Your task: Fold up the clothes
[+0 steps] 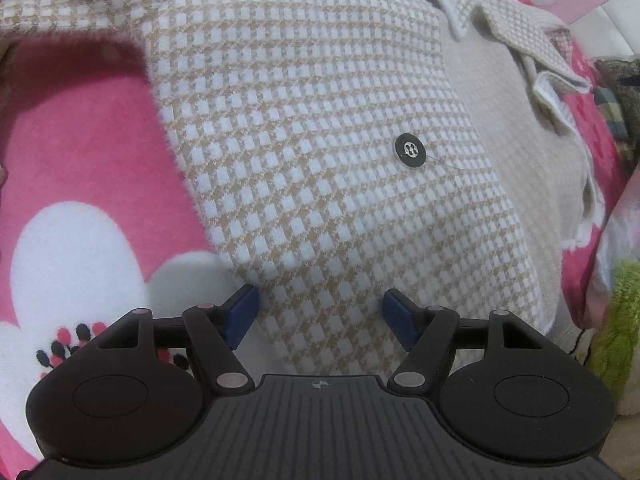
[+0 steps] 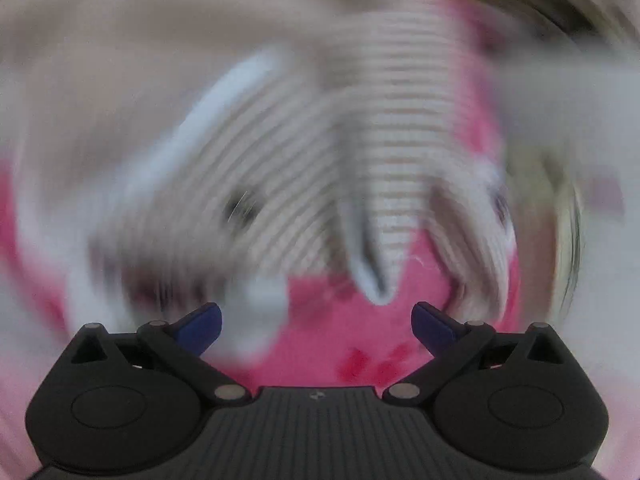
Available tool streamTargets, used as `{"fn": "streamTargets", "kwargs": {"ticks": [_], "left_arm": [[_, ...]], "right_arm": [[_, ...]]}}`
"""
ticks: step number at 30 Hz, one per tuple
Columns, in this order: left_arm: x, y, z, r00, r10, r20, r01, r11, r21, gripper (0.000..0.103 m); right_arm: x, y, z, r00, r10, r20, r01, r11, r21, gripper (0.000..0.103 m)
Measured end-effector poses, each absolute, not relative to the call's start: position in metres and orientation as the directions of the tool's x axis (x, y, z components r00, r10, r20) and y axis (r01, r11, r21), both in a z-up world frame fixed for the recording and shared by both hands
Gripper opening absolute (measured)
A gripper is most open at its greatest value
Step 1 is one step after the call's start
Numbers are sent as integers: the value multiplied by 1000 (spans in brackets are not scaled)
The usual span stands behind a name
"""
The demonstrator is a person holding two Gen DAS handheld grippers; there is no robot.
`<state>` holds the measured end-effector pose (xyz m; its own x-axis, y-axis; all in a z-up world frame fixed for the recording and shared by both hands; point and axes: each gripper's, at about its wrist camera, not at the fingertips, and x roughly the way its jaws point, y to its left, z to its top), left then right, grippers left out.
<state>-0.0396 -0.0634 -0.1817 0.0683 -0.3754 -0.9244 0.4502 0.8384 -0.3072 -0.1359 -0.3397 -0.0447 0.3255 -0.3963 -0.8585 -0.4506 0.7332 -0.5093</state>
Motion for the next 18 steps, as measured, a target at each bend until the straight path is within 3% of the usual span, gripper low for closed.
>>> {"fn": "streamTargets", "kwargs": {"ticks": [1, 2, 3, 5, 10, 12, 16, 17, 18], "left_arm": [[-40, -63, -181, 68, -375, -924, 451, 838, -307, 70], [-40, -62, -180, 68, -374, -925, 451, 839, -306, 70], [-39, -61, -179, 69, -374, -925, 448, 840, -306, 70], [-40, -62, -179, 69, -372, -926, 448, 841, -304, 70], [-41, -65, -182, 62, -364, -929, 446, 843, -301, 72], [-41, -66, -183, 59, -360, -931, 441, 846, -300, 72], [-40, -65, -184, 57, -355, -933, 430, 852, -298, 73], [-39, -65, -185, 55, -355, -933, 424, 854, -300, 73], [-38, -65, -186, 53, -355, -933, 419, 856, -302, 73]], "right_arm": [[-133, -350, -28, 341, -316, -886, -271, 869, -414, 103], [-137, -366, -15, 346, -173, -922, -63, 976, -207, 103], [-145, -378, -15, 336, -28, -941, 71, 997, -4, 103], [-165, -386, -33, 318, 175, -932, 240, 936, 258, 103], [-218, -386, -115, 256, 331, -908, 660, 627, 414, 100], [-226, -382, -140, 300, 377, -876, 714, 520, 468, 98], [-218, -357, -158, 357, 308, -882, 694, 545, 472, 100], [-215, -352, -157, 364, 274, -890, 688, 565, 455, 90], [-212, -346, -153, 355, 231, -906, 680, 601, 420, 70]]}}
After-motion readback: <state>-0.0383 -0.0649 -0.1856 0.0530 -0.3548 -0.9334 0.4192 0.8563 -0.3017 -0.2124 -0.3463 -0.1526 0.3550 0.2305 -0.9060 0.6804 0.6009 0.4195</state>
